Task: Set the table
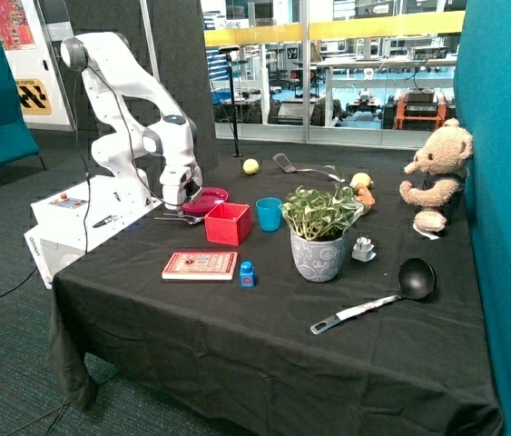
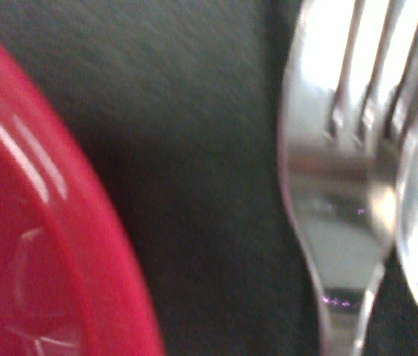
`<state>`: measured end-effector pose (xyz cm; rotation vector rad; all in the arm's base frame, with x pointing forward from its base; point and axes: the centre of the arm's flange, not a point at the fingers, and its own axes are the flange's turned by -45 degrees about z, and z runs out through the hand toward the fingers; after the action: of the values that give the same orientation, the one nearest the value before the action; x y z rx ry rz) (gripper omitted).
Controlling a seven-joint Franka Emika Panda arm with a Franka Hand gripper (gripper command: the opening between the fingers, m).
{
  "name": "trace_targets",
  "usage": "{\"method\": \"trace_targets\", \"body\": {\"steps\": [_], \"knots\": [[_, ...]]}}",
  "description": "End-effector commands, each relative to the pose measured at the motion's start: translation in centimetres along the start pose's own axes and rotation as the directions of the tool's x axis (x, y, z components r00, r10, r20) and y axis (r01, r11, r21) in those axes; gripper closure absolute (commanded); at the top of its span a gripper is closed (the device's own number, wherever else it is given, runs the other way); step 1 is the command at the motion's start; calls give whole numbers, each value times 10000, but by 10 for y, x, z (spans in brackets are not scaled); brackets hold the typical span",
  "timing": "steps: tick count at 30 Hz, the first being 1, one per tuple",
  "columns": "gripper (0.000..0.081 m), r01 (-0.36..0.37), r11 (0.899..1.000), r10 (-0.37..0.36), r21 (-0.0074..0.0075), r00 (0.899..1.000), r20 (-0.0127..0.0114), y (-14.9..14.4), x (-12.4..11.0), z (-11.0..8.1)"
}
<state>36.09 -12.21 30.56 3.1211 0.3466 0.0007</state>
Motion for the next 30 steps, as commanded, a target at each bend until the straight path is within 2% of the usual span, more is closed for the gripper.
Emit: {"method": "trace_targets", "body": {"steps": [1,9,15,24,30], "knots": [[232,543,9985,-543,13,9985,2,-23,21,-19],[320,947,9955,-947,13,9955,1,-40,34,-28],[336,1412,9900,-1412,14,9900,1,-56,45,-39],[344,1826,9832,-1826,14,9832,0,-73,58,-55],[377,1989,9800,-1989,14,9800,0,-80,67,-63]]}}
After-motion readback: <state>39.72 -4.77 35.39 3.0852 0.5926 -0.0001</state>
